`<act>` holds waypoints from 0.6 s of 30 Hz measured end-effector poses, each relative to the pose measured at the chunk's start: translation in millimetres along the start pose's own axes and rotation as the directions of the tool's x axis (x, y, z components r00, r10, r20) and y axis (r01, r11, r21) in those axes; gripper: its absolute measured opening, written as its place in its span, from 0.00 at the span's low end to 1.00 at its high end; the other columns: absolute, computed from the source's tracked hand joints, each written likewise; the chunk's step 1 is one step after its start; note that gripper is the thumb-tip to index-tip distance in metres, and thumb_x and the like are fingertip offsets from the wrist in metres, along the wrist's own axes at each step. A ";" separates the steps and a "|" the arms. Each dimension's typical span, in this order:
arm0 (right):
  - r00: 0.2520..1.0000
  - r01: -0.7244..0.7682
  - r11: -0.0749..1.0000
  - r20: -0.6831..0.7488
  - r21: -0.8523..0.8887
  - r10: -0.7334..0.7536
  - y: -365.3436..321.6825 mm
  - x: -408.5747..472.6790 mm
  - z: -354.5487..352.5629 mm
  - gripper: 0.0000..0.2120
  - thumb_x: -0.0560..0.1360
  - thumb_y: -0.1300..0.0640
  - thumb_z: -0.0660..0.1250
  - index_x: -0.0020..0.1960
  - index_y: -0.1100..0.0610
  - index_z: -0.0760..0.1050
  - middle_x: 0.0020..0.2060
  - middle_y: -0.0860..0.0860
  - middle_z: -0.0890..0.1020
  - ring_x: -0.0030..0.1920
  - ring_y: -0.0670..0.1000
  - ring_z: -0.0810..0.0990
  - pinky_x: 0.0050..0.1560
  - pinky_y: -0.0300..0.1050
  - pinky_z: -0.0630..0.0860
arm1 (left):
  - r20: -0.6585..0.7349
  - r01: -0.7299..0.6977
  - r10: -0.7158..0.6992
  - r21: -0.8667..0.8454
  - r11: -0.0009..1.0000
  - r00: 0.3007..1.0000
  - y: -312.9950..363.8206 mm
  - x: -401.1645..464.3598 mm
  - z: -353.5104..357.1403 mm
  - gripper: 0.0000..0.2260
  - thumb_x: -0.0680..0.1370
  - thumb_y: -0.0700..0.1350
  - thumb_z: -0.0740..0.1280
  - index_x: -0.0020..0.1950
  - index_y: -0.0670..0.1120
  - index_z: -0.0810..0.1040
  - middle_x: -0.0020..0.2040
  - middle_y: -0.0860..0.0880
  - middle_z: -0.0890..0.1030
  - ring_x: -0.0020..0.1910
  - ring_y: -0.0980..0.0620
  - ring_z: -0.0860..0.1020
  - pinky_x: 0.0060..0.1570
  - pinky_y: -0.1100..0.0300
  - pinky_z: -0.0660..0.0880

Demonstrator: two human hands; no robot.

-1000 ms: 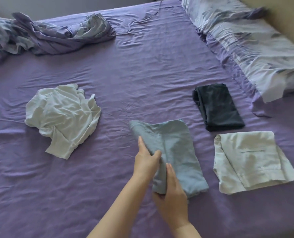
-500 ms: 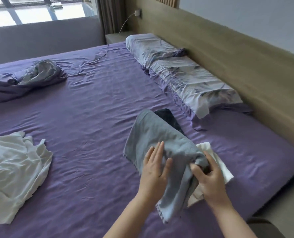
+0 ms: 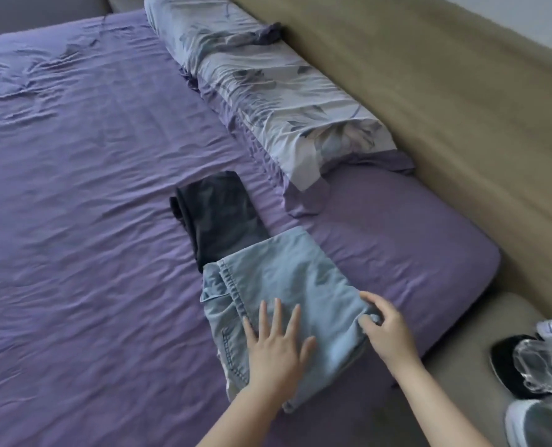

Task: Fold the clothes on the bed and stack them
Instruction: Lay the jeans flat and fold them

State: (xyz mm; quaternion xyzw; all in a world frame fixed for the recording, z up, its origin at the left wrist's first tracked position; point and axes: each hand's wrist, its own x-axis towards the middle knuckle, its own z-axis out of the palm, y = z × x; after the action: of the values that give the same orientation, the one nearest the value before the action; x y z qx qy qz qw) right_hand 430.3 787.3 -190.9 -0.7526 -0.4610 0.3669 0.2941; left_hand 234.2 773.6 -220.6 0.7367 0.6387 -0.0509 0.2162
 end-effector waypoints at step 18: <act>0.884 0.464 0.484 0.356 -0.741 -0.302 42.7 44.1 48.4 0.31 0.77 0.36 0.43 0.75 0.50 0.56 0.72 0.57 0.64 0.73 0.61 0.56 0.69 0.64 0.48 | -0.091 -0.059 0.072 0.137 0.989 0.993 -21.0 34.5 27.4 0.42 0.69 0.76 0.53 0.76 0.52 0.61 0.76 0.42 0.58 0.76 0.38 0.53 0.70 0.38 0.48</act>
State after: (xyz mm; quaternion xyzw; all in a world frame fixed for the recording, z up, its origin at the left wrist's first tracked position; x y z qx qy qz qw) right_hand 424.4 815.3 -263.6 -0.6432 -0.7567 0.1053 -0.0500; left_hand 225.6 796.7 -262.7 0.7717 0.6190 -0.0514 0.1368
